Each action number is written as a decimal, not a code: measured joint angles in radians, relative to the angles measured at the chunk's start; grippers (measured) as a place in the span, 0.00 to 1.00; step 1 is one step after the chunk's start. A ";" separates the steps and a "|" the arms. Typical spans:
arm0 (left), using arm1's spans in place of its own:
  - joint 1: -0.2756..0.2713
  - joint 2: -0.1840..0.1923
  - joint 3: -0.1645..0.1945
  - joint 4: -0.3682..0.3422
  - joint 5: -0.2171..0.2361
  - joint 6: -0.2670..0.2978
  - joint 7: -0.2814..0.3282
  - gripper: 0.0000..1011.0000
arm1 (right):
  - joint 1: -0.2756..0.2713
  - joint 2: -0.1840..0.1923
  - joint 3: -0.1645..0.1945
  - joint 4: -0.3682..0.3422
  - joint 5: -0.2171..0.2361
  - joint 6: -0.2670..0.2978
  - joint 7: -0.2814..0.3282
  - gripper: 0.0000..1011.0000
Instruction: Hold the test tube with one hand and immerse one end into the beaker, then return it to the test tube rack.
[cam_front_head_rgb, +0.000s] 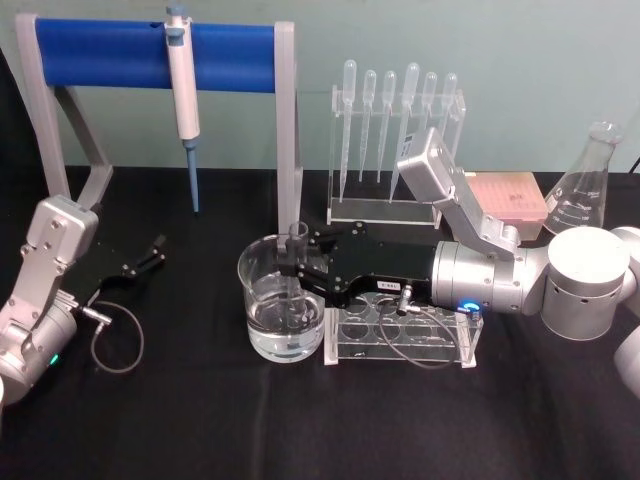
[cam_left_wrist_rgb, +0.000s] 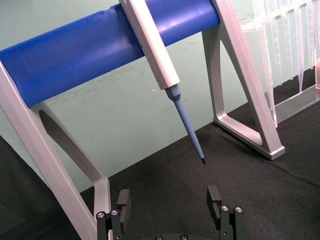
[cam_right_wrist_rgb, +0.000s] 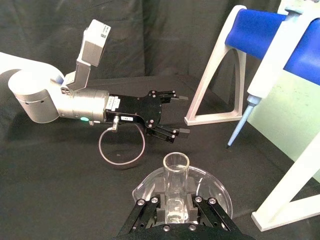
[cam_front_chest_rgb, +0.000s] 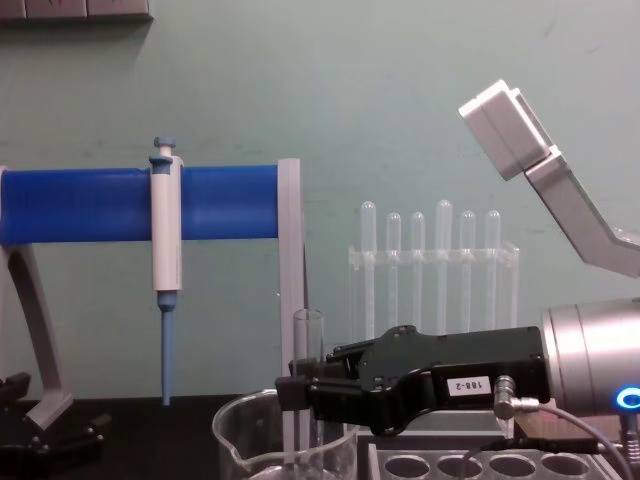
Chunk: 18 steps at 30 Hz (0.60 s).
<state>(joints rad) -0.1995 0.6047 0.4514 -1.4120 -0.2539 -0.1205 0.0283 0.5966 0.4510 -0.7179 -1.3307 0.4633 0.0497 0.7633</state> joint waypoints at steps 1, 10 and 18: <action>0.000 0.000 0.000 0.000 0.000 0.000 0.000 0.99 | 0.000 0.000 0.000 0.000 0.000 0.000 0.000 0.23; 0.000 0.000 0.000 0.000 0.000 0.000 0.000 0.99 | 0.000 0.000 0.000 0.000 0.000 0.000 0.000 0.23; 0.000 0.000 0.000 0.000 0.000 0.000 0.000 0.99 | 0.000 0.000 0.000 0.000 0.000 0.000 0.000 0.23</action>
<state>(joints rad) -0.1995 0.6047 0.4513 -1.4120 -0.2539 -0.1205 0.0283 0.5966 0.4510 -0.7179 -1.3307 0.4632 0.0496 0.7633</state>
